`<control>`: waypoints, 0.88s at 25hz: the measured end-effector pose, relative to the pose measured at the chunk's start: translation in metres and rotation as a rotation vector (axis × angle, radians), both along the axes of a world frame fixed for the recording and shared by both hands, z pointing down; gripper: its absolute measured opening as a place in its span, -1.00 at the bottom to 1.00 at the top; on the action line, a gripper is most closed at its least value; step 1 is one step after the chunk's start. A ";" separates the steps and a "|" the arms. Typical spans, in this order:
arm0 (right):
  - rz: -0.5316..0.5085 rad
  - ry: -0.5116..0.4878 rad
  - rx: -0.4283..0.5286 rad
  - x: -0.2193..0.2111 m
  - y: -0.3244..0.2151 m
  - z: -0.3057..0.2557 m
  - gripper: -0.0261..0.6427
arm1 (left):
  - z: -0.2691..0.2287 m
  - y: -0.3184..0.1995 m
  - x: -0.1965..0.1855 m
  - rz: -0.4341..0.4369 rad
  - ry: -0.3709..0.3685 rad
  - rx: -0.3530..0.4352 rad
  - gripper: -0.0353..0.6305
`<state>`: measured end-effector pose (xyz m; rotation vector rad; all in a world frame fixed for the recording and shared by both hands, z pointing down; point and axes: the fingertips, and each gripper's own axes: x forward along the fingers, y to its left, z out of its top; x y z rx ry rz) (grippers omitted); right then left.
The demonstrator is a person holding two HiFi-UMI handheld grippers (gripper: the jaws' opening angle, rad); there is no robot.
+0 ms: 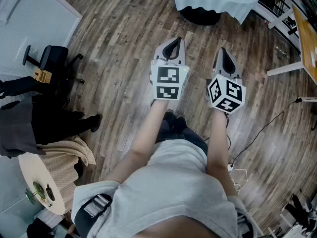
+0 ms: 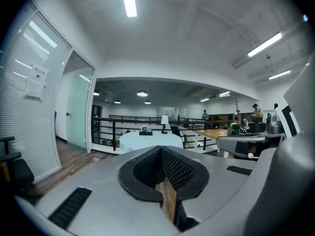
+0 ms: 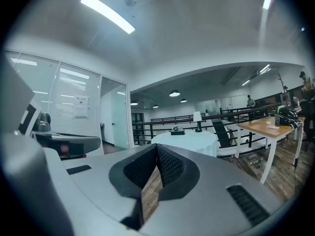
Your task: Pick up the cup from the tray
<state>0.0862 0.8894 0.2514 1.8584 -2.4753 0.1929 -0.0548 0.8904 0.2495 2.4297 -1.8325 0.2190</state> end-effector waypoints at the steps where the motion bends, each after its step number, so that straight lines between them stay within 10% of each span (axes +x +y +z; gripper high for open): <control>1: 0.000 0.000 0.001 0.000 -0.001 0.000 -0.90 | 0.001 -0.001 0.000 0.000 0.000 -0.002 -0.88; 22: -0.017 -0.029 -0.005 0.018 -0.015 0.010 -0.90 | 0.007 -0.018 0.019 -0.015 -0.010 -0.006 -0.88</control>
